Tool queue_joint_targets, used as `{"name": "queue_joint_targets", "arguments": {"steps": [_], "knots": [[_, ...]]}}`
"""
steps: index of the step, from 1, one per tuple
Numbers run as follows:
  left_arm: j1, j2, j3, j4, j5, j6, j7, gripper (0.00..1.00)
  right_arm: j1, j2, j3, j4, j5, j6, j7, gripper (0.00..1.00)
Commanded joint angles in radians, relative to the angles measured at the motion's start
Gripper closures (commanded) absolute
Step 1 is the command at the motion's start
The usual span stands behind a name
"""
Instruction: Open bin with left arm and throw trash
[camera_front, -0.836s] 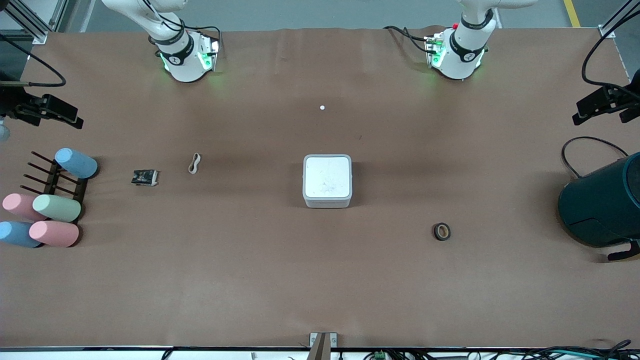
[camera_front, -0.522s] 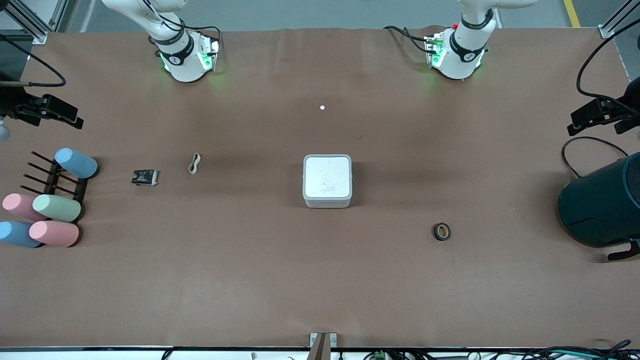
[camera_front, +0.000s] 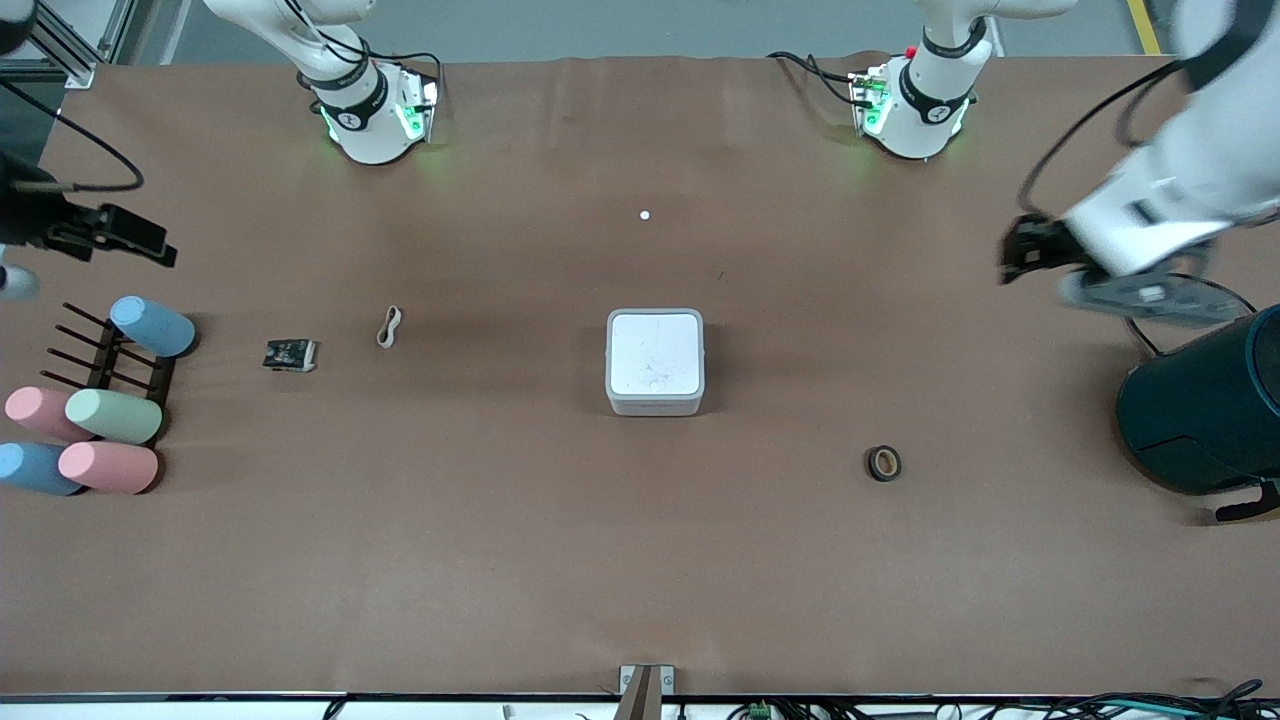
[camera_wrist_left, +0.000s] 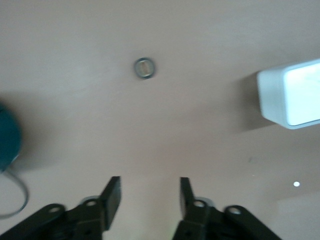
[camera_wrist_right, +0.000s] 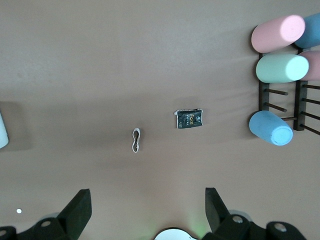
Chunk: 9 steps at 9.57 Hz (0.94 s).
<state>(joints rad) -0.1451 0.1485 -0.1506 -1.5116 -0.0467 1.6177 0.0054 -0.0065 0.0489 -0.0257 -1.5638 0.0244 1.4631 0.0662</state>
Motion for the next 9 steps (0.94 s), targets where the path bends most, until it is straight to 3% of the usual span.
{"name": "queue_joint_targets", "arguments": {"steps": [1, 4, 6, 9], "knots": [[-0.043, 0.182, -0.070, 0.030, -0.027, 0.226, -0.031, 0.97, -0.021, 0.000, 0.003, -0.176, 0.005, 0.156, -0.020, 0.00], [-0.216, 0.348, -0.073, 0.025, -0.053, 0.511, -0.291, 1.00, -0.113, -0.003, 0.001, -0.471, 0.003, 0.502, -0.208, 0.00], [-0.286, 0.422, -0.076, 0.027, -0.059, 0.585, -0.465, 1.00, -0.150, 0.021, 0.001, -0.629, 0.005, 0.714, -0.250, 0.00], [-0.367, 0.518, -0.075, 0.024, -0.062, 0.717, -0.563, 1.00, -0.145, 0.141, 0.001, -0.668, 0.003, 0.837, -0.256, 0.00]]}}
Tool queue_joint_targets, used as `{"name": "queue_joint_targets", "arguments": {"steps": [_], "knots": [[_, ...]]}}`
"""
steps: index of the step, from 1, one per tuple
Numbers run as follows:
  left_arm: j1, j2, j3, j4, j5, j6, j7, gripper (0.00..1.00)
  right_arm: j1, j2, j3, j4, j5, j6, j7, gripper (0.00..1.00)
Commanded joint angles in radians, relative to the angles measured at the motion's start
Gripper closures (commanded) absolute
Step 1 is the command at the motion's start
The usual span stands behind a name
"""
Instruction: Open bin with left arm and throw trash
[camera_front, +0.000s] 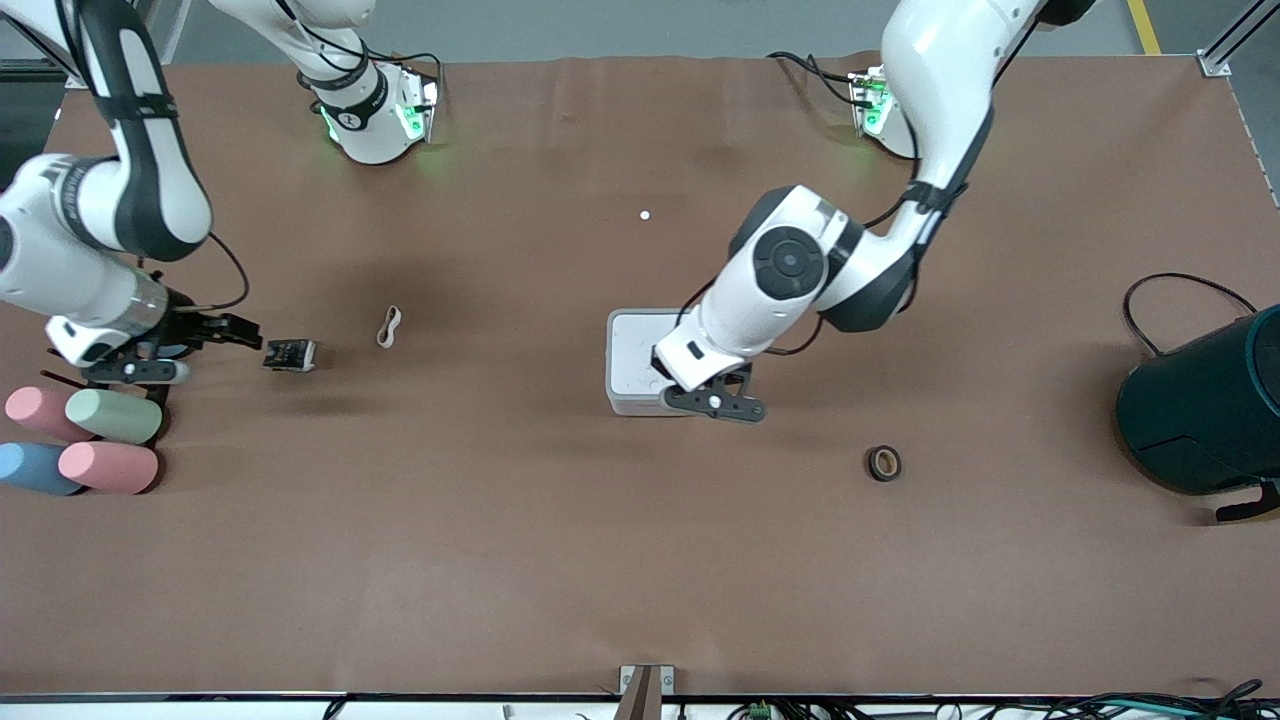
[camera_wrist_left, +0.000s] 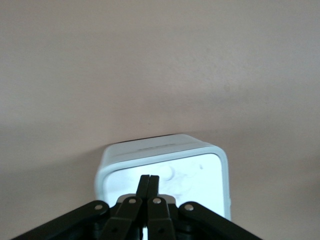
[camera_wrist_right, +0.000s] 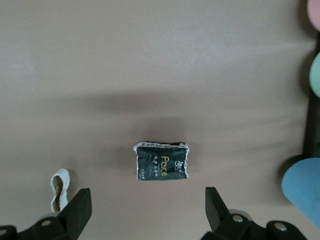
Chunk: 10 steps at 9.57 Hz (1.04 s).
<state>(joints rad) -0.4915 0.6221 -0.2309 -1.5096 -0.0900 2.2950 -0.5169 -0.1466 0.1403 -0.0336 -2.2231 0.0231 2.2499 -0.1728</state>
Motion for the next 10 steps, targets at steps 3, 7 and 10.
{"name": "queue_joint_targets", "arguments": {"steps": [3, 7, 10], "knots": [[-0.053, 0.112, 0.008, -0.004, -0.016, 0.157, -0.081, 1.00, -0.005, 0.129, 0.009, -0.010, -0.012, 0.079, -0.019, 0.00], [0.055, -0.057, 0.019, -0.012, 0.074, -0.154, -0.088, 1.00, -0.004, 0.208, 0.008, -0.010, -0.057, 0.131, -0.019, 0.00], [0.201, -0.102, 0.016, -0.024, 0.102, -0.246, 0.170, 1.00, -0.010, 0.248, 0.008, -0.010, -0.095, 0.167, -0.019, 0.00]]}}
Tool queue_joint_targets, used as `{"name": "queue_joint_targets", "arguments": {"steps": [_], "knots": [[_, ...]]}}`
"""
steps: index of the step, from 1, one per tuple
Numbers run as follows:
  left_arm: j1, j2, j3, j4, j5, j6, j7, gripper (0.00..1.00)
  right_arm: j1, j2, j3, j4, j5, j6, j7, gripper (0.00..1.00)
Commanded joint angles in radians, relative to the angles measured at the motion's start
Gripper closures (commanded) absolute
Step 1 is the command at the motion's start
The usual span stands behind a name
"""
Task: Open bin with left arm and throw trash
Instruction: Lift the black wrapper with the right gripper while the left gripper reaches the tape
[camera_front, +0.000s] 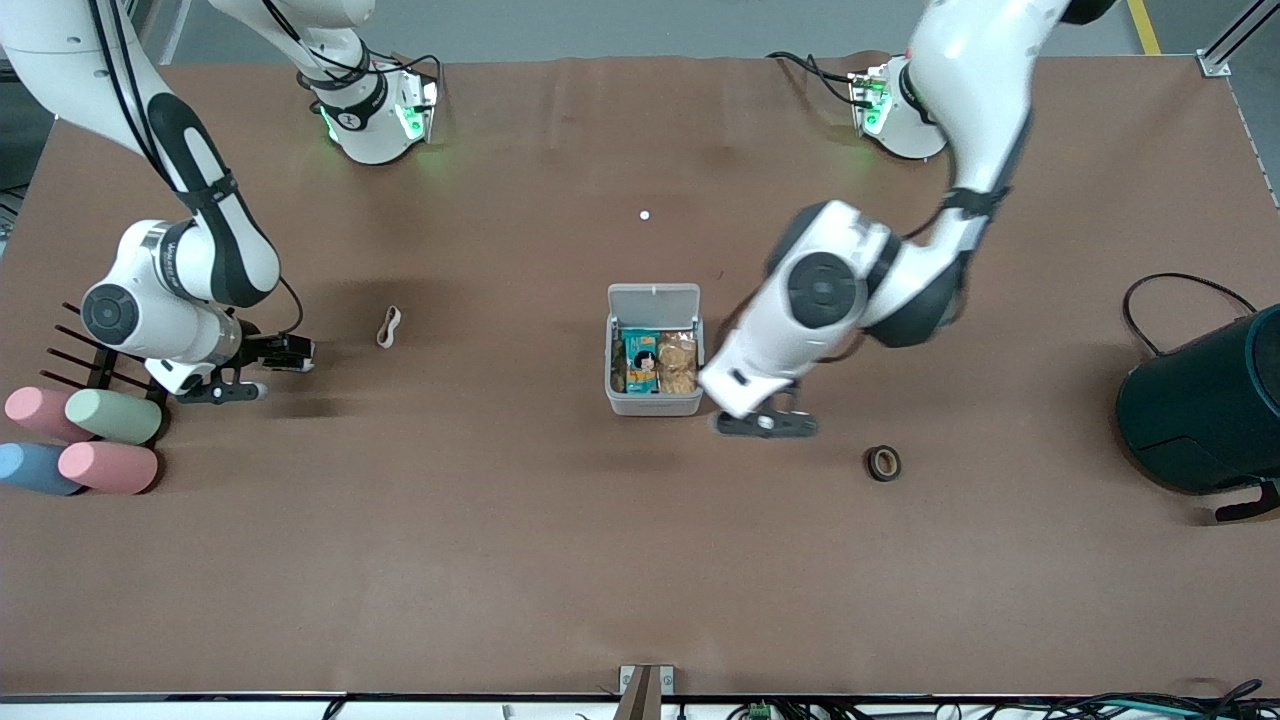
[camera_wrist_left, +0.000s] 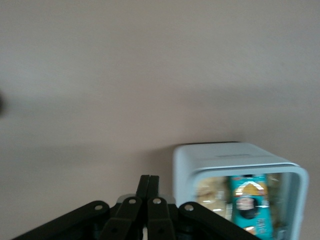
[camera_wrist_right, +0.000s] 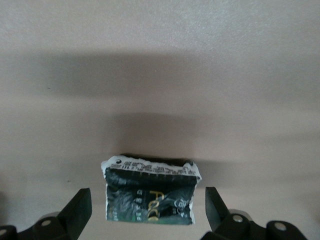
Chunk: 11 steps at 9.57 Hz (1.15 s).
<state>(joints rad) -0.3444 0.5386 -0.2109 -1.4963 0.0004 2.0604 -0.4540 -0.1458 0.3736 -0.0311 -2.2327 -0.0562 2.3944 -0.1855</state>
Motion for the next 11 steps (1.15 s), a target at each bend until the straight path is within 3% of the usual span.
{"name": "queue_joint_targets", "arguments": {"steps": [1, 2, 3, 4, 5, 6, 8, 10, 11], "knots": [[0.124, 0.004, 0.001, -0.042, 0.018, 0.001, 0.245, 0.97, -0.011, 0.025, 0.005, -0.001, -0.016, 0.025, -0.005, 0.00], [0.196, 0.042, -0.001, -0.038, 0.067, 0.021, 0.315, 0.85, -0.011, 0.037, 0.007, -0.001, -0.016, 0.025, -0.003, 0.01], [0.232, 0.073, -0.001, -0.045, 0.158, 0.056, 0.327, 0.43, -0.011, 0.045, 0.007, -0.001, -0.016, 0.022, -0.003, 0.21], [0.283, 0.083, -0.008, -0.103, 0.218, 0.138, 0.362, 0.01, -0.008, 0.045, 0.007, 0.001, -0.016, 0.017, -0.003, 0.50], [0.295, 0.081, -0.010, -0.172, 0.227, 0.240, 0.398, 0.01, -0.006, 0.045, 0.008, 0.002, -0.016, 0.011, -0.002, 0.70], [0.300, 0.087, -0.008, -0.211, 0.228, 0.297, 0.403, 0.01, -0.003, 0.041, 0.008, 0.011, -0.016, -0.015, 0.007, 0.80], [0.318, 0.112, -0.008, -0.249, 0.231, 0.387, 0.402, 0.01, 0.012, -0.052, 0.020, 0.077, 0.016, -0.180, 0.023, 0.81], [0.327, 0.123, -0.007, -0.320, 0.231, 0.501, 0.403, 0.01, 0.095, -0.096, 0.036, 0.262, 0.169, -0.421, 0.129, 0.80], [0.350, 0.130, -0.008, -0.337, 0.234, 0.526, 0.403, 0.01, 0.173, -0.094, 0.036, 0.354, 0.182, -0.499, 0.284, 0.79]]}}
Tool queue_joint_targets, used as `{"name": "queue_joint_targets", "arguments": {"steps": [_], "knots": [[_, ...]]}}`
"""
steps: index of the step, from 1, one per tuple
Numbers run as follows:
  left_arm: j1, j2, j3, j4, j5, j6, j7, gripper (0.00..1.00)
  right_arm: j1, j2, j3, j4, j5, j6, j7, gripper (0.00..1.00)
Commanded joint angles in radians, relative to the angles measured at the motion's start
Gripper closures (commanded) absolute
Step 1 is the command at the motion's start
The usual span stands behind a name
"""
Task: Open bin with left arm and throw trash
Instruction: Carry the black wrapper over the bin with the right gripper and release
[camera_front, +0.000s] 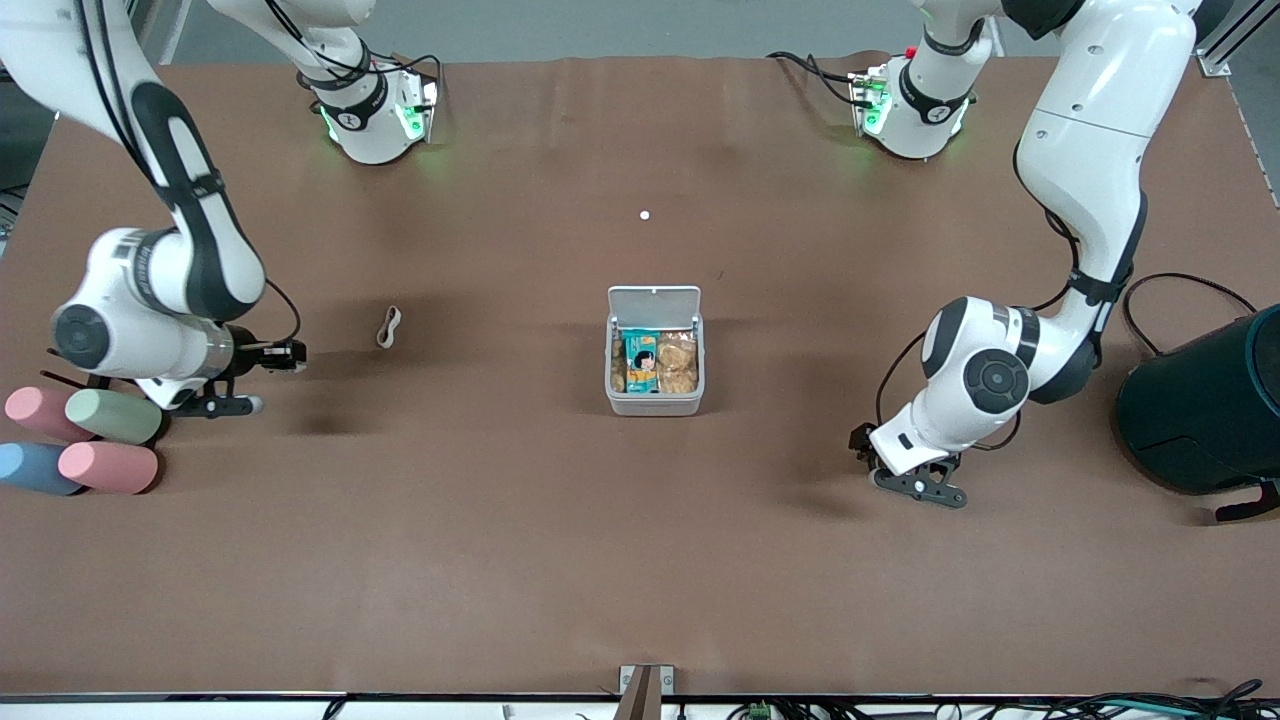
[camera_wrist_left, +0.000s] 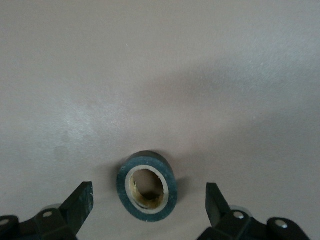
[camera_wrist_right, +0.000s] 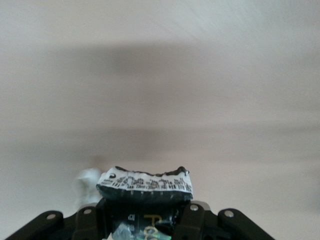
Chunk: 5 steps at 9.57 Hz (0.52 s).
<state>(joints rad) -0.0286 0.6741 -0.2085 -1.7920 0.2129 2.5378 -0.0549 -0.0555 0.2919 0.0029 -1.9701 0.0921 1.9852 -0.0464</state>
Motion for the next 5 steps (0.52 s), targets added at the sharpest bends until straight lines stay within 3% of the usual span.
{"name": "queue_joint_targets", "arguments": {"steps": [1, 2, 3, 4, 5], "knots": [[0.036, 0.002, -0.011, -0.047, 0.020, 0.065, 0.004, 0.01, 0.164, -0.010, 0.003, 0.168, 0.058, -0.135, 0.280, 0.79], [0.036, 0.004, -0.011, -0.061, 0.022, 0.094, 0.006, 0.08, 0.259, -0.008, 0.002, 0.219, 0.102, -0.138, 0.430, 0.79], [0.032, 0.002, -0.011, -0.063, 0.022, 0.096, 0.010, 0.65, 0.340, -0.004, 0.002, 0.288, 0.115, -0.131, 0.570, 0.79], [0.026, 0.002, -0.011, -0.061, 0.020, 0.095, -0.005, 0.95, 0.436, 0.054, 0.002, 0.380, 0.115, -0.129, 0.686, 0.80], [0.024, -0.001, -0.011, -0.056, 0.020, 0.093, 0.001, 1.00, 0.506, 0.123, 0.002, 0.474, 0.116, -0.126, 0.809, 0.80]]}}
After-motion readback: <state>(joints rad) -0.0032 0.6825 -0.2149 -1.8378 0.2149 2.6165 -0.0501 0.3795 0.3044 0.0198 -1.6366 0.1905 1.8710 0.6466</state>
